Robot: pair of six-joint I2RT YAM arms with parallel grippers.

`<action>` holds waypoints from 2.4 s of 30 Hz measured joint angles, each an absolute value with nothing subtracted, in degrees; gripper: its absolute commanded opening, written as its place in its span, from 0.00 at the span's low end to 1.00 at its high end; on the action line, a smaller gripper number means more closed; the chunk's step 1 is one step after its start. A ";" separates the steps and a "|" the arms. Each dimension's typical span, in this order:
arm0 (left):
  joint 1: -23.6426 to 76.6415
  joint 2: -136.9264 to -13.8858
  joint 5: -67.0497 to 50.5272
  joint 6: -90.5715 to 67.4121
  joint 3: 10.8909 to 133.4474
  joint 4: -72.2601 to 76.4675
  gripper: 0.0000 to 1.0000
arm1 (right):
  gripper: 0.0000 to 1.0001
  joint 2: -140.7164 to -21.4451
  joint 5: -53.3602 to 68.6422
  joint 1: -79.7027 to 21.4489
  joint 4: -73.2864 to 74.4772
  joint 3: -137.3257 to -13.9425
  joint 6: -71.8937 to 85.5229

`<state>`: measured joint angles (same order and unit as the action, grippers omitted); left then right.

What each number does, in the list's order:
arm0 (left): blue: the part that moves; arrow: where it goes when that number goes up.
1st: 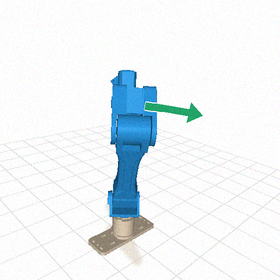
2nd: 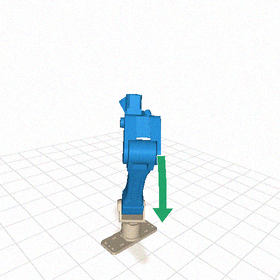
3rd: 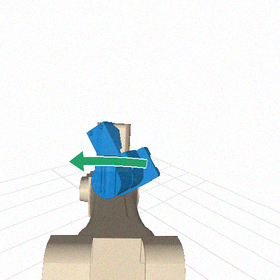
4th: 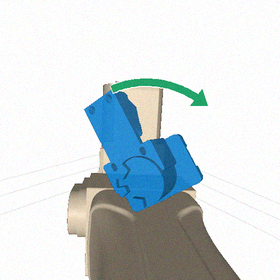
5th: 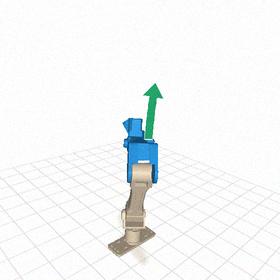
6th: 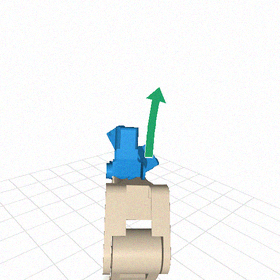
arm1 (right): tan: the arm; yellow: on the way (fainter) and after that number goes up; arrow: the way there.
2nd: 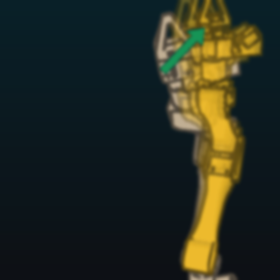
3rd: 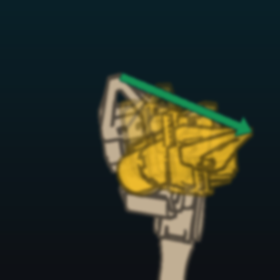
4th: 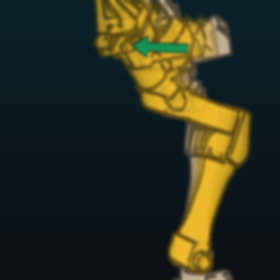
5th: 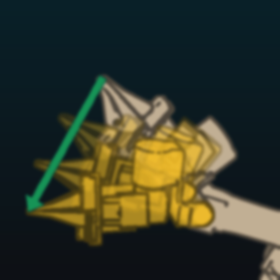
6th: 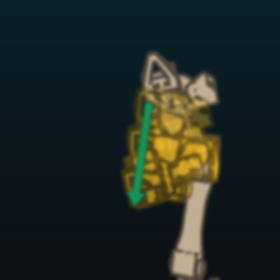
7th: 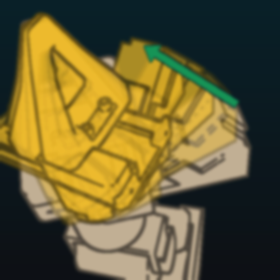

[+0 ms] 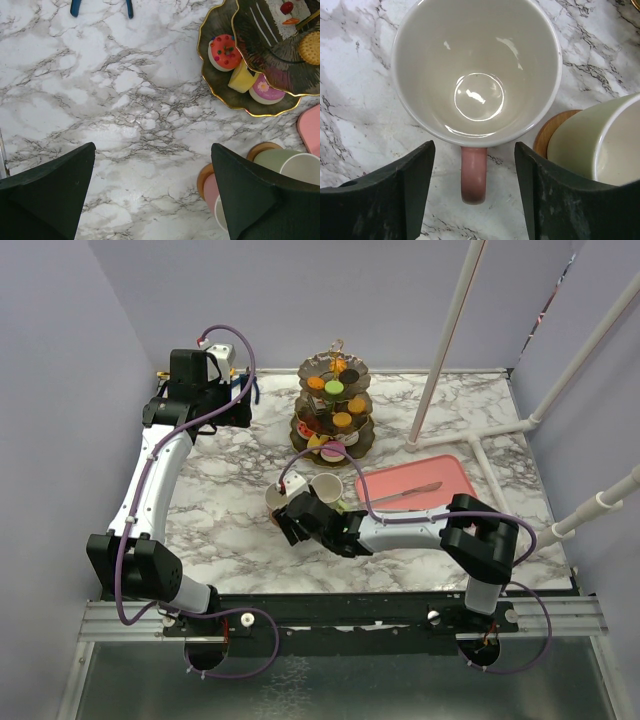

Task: Serve the afternoon tea
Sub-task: Place the cup on the coaster, then reset both arms

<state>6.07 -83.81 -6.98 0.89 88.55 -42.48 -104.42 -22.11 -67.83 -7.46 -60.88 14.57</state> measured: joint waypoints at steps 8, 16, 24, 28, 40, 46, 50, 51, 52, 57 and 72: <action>6.04 -83.81 -7.01 0.91 88.55 -42.48 0.99 | 1.00 -101.41 -22.02 -68.01 -6.81 -60.77 14.48; 4.91 -84.75 -7.03 1.08 89.27 -42.46 0.99 | 1.00 -91.59 -21.54 -68.20 -3.53 -62.89 14.26; 0.47 -85.80 -8.19 1.28 89.27 -38.54 0.99 | 1.00 -80.44 -18.24 -57.63 -1.58 -57.58 17.87; -2.35 -85.84 -8.64 1.93 85.36 -32.95 0.99 | 1.00 -75.88 -18.72 -44.84 -0.05 -52.90 19.79; -3.03 -86.50 -8.80 2.59 60.58 -12.64 0.99 | 1.00 -67.61 -30.28 -28.69 -0.89 -39.11 23.09; -3.05 -85.71 -8.01 2.81 46.15 5.67 0.99 | 1.00 -68.31 -42.59 -21.85 -7.27 -30.63 18.33; -3.40 -84.44 -7.79 2.74 34.96 18.65 0.99 | 1.00 -69.47 -45.89 -15.22 -14.90 -27.66 15.79; -3.40 -84.44 -7.81 2.66 33.15 21.61 0.99 | 1.00 -68.97 -46.06 -13.85 -18.17 -25.82 14.92; -3.40 -84.44 -7.84 2.57 31.90 23.83 0.99 | 1.00 -68.47 -46.06 -12.45 -21.74 -23.64 13.80; -3.44 -85.38 -7.94 0.14 27.97 37.12 0.99 | 1.00 -70.63 -43.24 -10.24 -37.47 -16.47 7.57; -3.66 -90.78 -5.91 -4.97 19.18 59.44 0.99 | 0.99 -86.35 -25.98 -3.49 -59.20 -17.78 2.09</action>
